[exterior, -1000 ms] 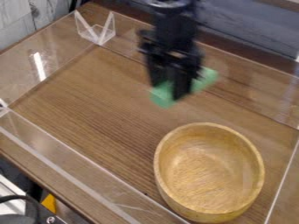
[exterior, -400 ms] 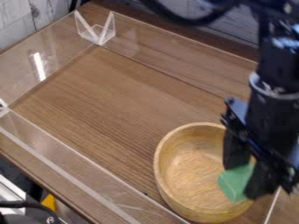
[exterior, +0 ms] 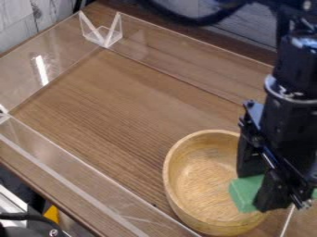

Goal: Put the green block in the brown bowl

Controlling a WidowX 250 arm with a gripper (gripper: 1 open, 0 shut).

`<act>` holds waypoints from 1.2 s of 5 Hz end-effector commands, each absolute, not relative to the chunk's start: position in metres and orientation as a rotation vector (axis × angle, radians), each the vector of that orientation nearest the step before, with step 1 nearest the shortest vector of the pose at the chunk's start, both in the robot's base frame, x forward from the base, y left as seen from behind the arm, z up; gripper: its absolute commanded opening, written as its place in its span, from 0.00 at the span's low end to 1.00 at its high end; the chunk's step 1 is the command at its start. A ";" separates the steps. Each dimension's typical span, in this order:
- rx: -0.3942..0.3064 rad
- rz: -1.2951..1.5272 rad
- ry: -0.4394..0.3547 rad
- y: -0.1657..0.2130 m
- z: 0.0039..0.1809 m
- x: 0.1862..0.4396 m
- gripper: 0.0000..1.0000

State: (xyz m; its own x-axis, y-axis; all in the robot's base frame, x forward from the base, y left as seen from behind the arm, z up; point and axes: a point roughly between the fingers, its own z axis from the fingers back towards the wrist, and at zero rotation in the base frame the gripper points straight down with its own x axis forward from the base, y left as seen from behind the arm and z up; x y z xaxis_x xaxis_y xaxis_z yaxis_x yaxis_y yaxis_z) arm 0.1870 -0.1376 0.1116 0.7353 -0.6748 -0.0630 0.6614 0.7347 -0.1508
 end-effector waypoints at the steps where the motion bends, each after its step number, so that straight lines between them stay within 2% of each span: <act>1: -0.133 -0.768 0.055 -0.132 0.127 0.192 0.00; 6: -0.155 -0.842 0.055 -0.126 0.124 0.182 0.00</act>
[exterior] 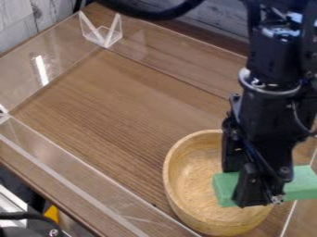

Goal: Put the green block in the brown bowl

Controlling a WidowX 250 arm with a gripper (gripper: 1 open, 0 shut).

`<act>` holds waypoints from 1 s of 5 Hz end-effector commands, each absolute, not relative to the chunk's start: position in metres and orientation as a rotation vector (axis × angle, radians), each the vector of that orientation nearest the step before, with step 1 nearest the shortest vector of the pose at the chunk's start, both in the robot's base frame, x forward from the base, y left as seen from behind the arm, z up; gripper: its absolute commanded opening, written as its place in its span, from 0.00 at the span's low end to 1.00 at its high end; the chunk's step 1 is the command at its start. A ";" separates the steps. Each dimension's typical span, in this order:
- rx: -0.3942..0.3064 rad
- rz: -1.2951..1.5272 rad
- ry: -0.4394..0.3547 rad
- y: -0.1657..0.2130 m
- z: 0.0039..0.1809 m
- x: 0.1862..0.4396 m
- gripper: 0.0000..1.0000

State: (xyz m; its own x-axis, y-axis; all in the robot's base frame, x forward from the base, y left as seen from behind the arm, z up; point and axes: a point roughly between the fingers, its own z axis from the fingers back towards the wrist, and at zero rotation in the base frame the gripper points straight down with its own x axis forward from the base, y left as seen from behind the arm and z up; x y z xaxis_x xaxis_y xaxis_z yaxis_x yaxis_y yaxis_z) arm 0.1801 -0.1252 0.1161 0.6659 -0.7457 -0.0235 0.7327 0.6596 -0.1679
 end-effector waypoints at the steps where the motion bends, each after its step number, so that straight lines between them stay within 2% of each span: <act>1: -0.161 -0.851 0.060 -0.127 0.124 0.181 0.00; 5: -0.175 -0.853 0.068 -0.123 0.127 0.177 0.00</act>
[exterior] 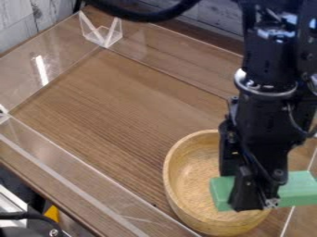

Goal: Put the green block in the brown bowl

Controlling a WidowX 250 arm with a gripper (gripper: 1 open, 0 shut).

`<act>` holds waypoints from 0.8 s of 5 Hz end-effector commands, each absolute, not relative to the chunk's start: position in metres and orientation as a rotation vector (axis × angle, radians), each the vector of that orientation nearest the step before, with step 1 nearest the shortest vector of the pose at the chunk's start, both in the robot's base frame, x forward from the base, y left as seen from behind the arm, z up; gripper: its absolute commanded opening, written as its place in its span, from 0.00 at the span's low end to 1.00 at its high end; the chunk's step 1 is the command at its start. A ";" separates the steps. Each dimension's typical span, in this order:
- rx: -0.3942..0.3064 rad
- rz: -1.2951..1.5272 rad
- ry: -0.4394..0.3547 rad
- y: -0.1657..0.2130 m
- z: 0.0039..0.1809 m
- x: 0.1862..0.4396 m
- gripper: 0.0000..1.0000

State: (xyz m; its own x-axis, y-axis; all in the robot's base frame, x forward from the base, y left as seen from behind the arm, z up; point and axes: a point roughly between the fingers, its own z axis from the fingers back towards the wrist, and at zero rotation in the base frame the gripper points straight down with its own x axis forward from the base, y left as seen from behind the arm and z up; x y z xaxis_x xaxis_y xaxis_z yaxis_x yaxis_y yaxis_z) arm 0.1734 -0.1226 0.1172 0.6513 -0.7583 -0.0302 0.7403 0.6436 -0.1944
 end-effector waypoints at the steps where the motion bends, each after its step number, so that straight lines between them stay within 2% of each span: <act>1: -0.174 -0.843 0.067 -0.120 0.126 0.178 0.00; 4: -0.174 -0.816 0.066 -0.114 0.124 0.178 0.00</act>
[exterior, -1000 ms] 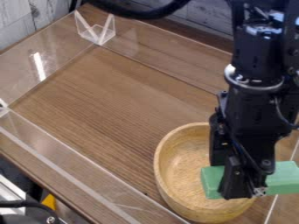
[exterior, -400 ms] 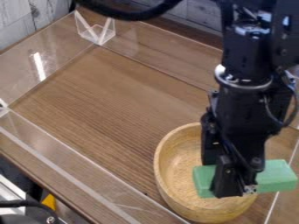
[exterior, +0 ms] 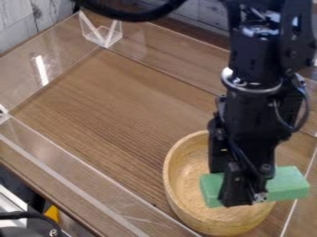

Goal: Put the green block in the brown bowl

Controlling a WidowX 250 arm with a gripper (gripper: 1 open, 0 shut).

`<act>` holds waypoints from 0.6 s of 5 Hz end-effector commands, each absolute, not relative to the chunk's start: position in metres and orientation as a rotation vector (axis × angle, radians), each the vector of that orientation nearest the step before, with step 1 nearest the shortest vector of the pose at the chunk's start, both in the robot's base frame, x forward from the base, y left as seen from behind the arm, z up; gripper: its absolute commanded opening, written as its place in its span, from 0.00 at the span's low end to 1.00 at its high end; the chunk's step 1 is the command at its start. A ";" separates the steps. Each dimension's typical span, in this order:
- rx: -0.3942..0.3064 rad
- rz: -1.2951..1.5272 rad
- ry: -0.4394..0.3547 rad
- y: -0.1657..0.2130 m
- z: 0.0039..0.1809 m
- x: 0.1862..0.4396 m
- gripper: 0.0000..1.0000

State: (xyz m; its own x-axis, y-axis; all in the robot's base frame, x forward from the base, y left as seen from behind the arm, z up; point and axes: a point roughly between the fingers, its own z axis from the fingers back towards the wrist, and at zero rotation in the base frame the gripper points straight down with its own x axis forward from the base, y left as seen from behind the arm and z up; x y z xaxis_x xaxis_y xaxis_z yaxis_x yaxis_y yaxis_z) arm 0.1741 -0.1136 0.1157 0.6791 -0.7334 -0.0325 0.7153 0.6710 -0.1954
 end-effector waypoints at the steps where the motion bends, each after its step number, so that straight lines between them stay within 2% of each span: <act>1: -0.173 -0.806 0.064 -0.113 0.123 0.178 0.00; 3: -0.171 -0.791 0.061 -0.110 0.124 0.179 0.00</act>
